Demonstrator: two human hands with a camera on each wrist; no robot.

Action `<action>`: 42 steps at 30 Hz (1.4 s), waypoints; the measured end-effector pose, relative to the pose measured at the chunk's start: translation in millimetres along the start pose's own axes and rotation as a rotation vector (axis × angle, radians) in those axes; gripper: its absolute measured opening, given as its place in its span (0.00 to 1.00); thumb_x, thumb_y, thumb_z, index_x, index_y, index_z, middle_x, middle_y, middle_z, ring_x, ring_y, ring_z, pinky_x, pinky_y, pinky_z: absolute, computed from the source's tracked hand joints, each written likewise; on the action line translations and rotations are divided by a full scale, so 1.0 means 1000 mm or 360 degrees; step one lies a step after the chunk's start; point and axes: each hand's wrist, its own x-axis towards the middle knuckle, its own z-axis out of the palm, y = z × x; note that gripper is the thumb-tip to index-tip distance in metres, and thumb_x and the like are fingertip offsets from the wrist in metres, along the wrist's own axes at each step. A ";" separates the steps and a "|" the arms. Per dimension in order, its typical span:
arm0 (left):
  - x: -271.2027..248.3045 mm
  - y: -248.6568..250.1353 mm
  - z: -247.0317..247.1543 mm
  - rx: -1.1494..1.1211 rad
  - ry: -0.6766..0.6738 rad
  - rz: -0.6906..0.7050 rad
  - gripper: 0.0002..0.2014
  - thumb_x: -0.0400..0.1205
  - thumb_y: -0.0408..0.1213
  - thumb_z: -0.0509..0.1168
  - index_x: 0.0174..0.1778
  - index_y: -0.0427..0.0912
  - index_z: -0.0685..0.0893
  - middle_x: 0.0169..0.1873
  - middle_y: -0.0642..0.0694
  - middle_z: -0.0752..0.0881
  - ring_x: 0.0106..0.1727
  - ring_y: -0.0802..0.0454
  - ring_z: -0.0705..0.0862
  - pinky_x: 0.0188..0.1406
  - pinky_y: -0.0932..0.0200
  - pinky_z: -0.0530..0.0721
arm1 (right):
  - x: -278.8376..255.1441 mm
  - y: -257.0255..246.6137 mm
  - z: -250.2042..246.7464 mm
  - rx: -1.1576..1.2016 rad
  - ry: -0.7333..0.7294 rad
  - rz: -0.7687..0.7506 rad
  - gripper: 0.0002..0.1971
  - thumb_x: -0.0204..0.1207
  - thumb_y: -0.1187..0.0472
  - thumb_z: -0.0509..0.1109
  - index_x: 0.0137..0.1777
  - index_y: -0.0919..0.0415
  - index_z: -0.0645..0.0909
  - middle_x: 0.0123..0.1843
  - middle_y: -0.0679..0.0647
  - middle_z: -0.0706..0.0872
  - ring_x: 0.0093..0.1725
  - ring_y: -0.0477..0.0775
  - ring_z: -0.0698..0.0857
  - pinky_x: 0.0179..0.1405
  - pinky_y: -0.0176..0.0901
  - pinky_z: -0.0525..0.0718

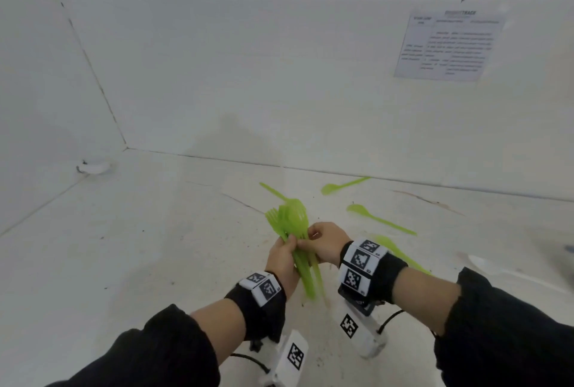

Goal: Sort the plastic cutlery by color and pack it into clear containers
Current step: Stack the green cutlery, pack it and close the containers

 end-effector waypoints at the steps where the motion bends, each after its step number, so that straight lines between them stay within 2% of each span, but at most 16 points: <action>1: 0.000 0.000 0.001 0.0005 -0.0014 0.0025 0.14 0.88 0.32 0.49 0.65 0.33 0.75 0.54 0.34 0.83 0.49 0.42 0.83 0.53 0.42 0.81 | 0.000 0.000 -0.002 0.0005 -0.0022 0.0021 0.11 0.71 0.56 0.74 0.31 0.52 0.77 0.34 0.52 0.83 0.42 0.60 0.87 0.51 0.56 0.88; 4: 0.001 0.000 0.003 0.0047 -0.0058 0.0048 0.13 0.88 0.29 0.50 0.64 0.31 0.74 0.51 0.35 0.84 0.48 0.40 0.84 0.51 0.41 0.82 | -0.002 0.006 -0.009 0.0219 -0.0098 0.0077 0.08 0.75 0.61 0.72 0.34 0.57 0.80 0.35 0.55 0.83 0.31 0.54 0.83 0.40 0.49 0.88; 6: 0.000 0.000 0.004 0.0093 -0.0109 0.0046 0.11 0.88 0.29 0.50 0.61 0.33 0.75 0.49 0.36 0.84 0.46 0.41 0.84 0.43 0.46 0.87 | -0.006 0.009 -0.011 0.0371 -0.0118 0.0061 0.08 0.77 0.64 0.70 0.35 0.60 0.80 0.33 0.55 0.82 0.29 0.52 0.81 0.34 0.44 0.85; 8: -0.003 0.000 0.005 0.0151 -0.0148 0.0036 0.11 0.88 0.30 0.50 0.60 0.34 0.75 0.48 0.37 0.84 0.45 0.42 0.85 0.37 0.51 0.89 | -0.008 0.013 -0.010 0.0472 -0.0133 0.0049 0.08 0.77 0.66 0.69 0.36 0.61 0.81 0.33 0.56 0.82 0.30 0.51 0.82 0.37 0.45 0.86; 11: -0.004 0.001 0.008 0.0175 -0.0168 0.0019 0.11 0.88 0.31 0.49 0.62 0.35 0.72 0.49 0.38 0.84 0.45 0.44 0.85 0.35 0.54 0.88 | -0.008 0.017 -0.008 0.0505 -0.0116 0.0048 0.04 0.78 0.66 0.68 0.41 0.64 0.82 0.33 0.57 0.82 0.29 0.51 0.80 0.34 0.44 0.82; 14: -0.006 0.001 0.010 0.0184 -0.0184 -0.0030 0.12 0.89 0.32 0.48 0.64 0.35 0.71 0.54 0.35 0.82 0.45 0.44 0.84 0.33 0.53 0.88 | -0.006 0.019 -0.007 0.0383 -0.0079 0.0066 0.09 0.76 0.60 0.71 0.35 0.61 0.83 0.31 0.59 0.82 0.29 0.56 0.79 0.37 0.52 0.80; 17: -0.009 0.000 0.011 0.0242 -0.0200 -0.0080 0.14 0.89 0.36 0.47 0.65 0.36 0.72 0.50 0.40 0.83 0.42 0.47 0.83 0.30 0.56 0.86 | -0.005 0.019 -0.006 0.0245 -0.0047 0.0123 0.13 0.74 0.55 0.71 0.30 0.61 0.82 0.30 0.58 0.84 0.31 0.56 0.81 0.41 0.55 0.83; 21: -0.009 -0.001 0.012 0.0295 -0.0129 -0.0107 0.18 0.90 0.38 0.45 0.62 0.35 0.77 0.50 0.38 0.84 0.44 0.48 0.82 0.36 0.55 0.82 | -0.005 0.019 -0.010 0.0183 0.0034 0.0177 0.15 0.76 0.60 0.69 0.26 0.55 0.81 0.25 0.52 0.81 0.26 0.49 0.79 0.33 0.41 0.80; 24: -0.011 0.000 0.010 0.0342 -0.0066 -0.0073 0.16 0.88 0.34 0.48 0.60 0.31 0.79 0.51 0.31 0.83 0.43 0.42 0.83 0.31 0.53 0.86 | -0.009 0.017 -0.014 0.0160 0.0011 0.0184 0.12 0.77 0.61 0.67 0.31 0.58 0.81 0.28 0.55 0.81 0.25 0.50 0.78 0.27 0.38 0.79; 26: -0.012 0.001 0.009 0.0350 -0.0054 -0.0051 0.14 0.86 0.30 0.51 0.58 0.28 0.80 0.48 0.30 0.83 0.42 0.38 0.83 0.29 0.54 0.87 | -0.009 0.017 -0.017 0.0157 0.0023 0.0187 0.10 0.77 0.61 0.66 0.36 0.62 0.83 0.32 0.58 0.82 0.26 0.51 0.77 0.30 0.40 0.79; 29: -0.014 0.003 0.008 0.0390 -0.0088 -0.0033 0.12 0.86 0.29 0.53 0.52 0.33 0.82 0.41 0.33 0.85 0.36 0.42 0.85 0.27 0.55 0.85 | -0.008 0.018 -0.019 0.0175 0.0000 0.0166 0.09 0.77 0.59 0.66 0.46 0.65 0.84 0.31 0.59 0.80 0.26 0.51 0.76 0.37 0.46 0.80; 31: -0.014 0.000 0.007 0.0410 -0.0108 -0.0048 0.12 0.87 0.30 0.52 0.52 0.37 0.82 0.41 0.36 0.86 0.38 0.43 0.85 0.32 0.54 0.83 | -0.008 0.019 -0.017 0.0188 -0.0021 0.0168 0.10 0.78 0.59 0.66 0.49 0.65 0.85 0.29 0.57 0.79 0.26 0.51 0.76 0.36 0.45 0.80; 34: -0.017 -0.001 0.006 0.0411 -0.0087 -0.0058 0.12 0.87 0.31 0.53 0.55 0.34 0.82 0.42 0.35 0.86 0.40 0.41 0.85 0.35 0.52 0.83 | -0.011 0.019 -0.015 0.0237 0.0008 0.0179 0.12 0.79 0.61 0.66 0.51 0.69 0.85 0.30 0.55 0.80 0.26 0.50 0.76 0.31 0.40 0.80; 36: -0.018 -0.001 0.006 0.0376 -0.0063 -0.0053 0.12 0.87 0.30 0.53 0.56 0.32 0.82 0.42 0.34 0.86 0.39 0.40 0.86 0.33 0.52 0.85 | -0.011 0.019 -0.014 0.0184 0.0041 0.0165 0.12 0.79 0.59 0.65 0.50 0.67 0.85 0.31 0.55 0.81 0.26 0.50 0.77 0.31 0.41 0.80; 39: -0.020 0.000 0.007 0.0352 -0.0056 -0.0057 0.11 0.87 0.30 0.54 0.52 0.33 0.82 0.39 0.37 0.86 0.32 0.46 0.87 0.25 0.55 0.85 | -0.013 0.022 -0.012 0.0039 0.0098 0.0111 0.08 0.78 0.56 0.66 0.43 0.59 0.83 0.31 0.51 0.82 0.28 0.50 0.79 0.33 0.42 0.80; 42: -0.021 -0.001 0.007 0.0390 -0.0047 -0.0064 0.11 0.87 0.30 0.54 0.55 0.34 0.82 0.42 0.37 0.86 0.38 0.45 0.86 0.29 0.55 0.84 | -0.015 0.025 -0.010 0.0118 0.0031 0.0107 0.08 0.78 0.57 0.67 0.39 0.56 0.82 0.37 0.54 0.84 0.35 0.51 0.82 0.41 0.45 0.84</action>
